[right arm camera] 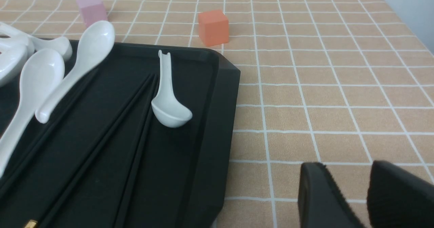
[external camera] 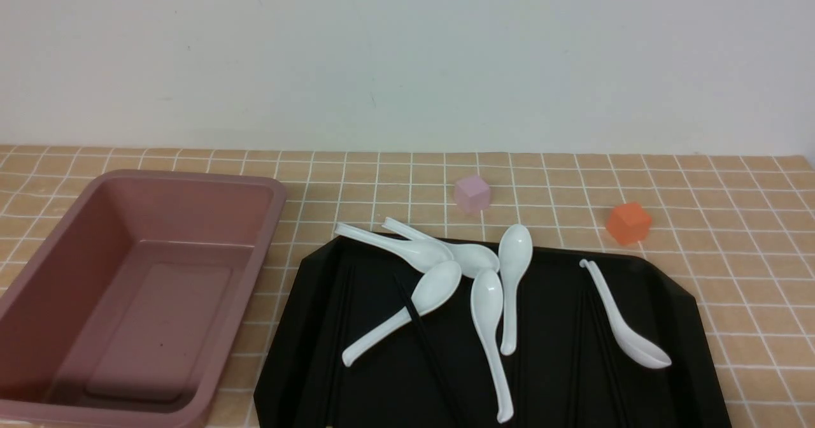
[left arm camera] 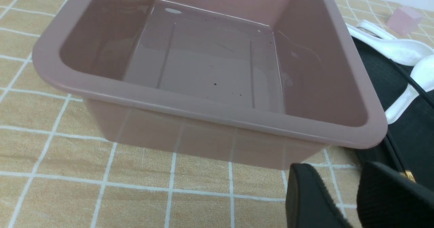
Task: On brown tablecloth take chopsticks from black tray and put them in box.
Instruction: 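Reach over to the black tray and grasp a pair of chopsticks with the left gripper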
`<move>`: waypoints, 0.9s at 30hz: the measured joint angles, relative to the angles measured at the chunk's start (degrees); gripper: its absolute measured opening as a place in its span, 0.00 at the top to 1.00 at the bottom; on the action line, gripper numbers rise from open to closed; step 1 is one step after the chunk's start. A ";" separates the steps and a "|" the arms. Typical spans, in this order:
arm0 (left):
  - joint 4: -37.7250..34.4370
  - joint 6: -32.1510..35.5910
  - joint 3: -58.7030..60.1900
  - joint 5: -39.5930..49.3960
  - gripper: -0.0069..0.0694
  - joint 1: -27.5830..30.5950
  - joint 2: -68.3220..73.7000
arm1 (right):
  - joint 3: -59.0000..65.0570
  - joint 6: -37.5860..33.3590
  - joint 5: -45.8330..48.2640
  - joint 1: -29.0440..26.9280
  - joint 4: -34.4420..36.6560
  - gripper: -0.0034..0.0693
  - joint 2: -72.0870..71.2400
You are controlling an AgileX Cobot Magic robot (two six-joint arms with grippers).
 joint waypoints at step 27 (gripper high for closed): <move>-70.69 -26.90 0.00 -23.66 0.60 0.00 0.00 | 0.00 0.00 0.00 0.00 0.00 0.62 0.00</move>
